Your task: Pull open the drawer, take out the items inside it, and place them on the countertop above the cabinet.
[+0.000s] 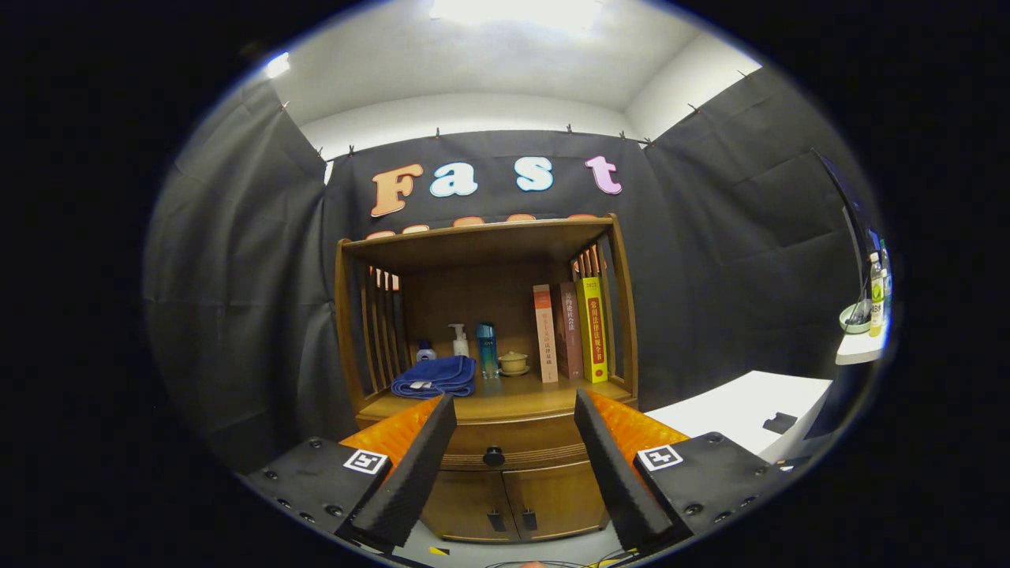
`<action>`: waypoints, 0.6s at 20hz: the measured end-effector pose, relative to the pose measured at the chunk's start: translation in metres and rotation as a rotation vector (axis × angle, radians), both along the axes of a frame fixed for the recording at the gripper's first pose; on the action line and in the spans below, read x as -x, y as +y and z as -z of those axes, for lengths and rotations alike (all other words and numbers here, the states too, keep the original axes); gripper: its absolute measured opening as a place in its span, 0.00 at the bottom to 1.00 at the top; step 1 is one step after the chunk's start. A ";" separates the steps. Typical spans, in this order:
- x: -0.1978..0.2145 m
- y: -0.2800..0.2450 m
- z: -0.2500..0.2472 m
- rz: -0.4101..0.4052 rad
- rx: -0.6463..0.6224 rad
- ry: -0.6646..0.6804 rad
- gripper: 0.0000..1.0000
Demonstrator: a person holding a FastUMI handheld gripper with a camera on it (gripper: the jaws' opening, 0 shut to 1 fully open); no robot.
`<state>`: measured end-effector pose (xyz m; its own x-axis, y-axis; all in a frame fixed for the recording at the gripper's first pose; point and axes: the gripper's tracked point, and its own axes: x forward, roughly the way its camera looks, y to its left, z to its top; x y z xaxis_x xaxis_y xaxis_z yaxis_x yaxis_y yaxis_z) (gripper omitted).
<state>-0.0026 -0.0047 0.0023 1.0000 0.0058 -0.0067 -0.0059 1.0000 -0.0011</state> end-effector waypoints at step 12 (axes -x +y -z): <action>-0.025 0.023 0.024 -0.038 -0.001 0.006 0.98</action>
<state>0.0229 0.0183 -0.0217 0.9990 0.0437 -0.0127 -0.0437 0.9990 0.0003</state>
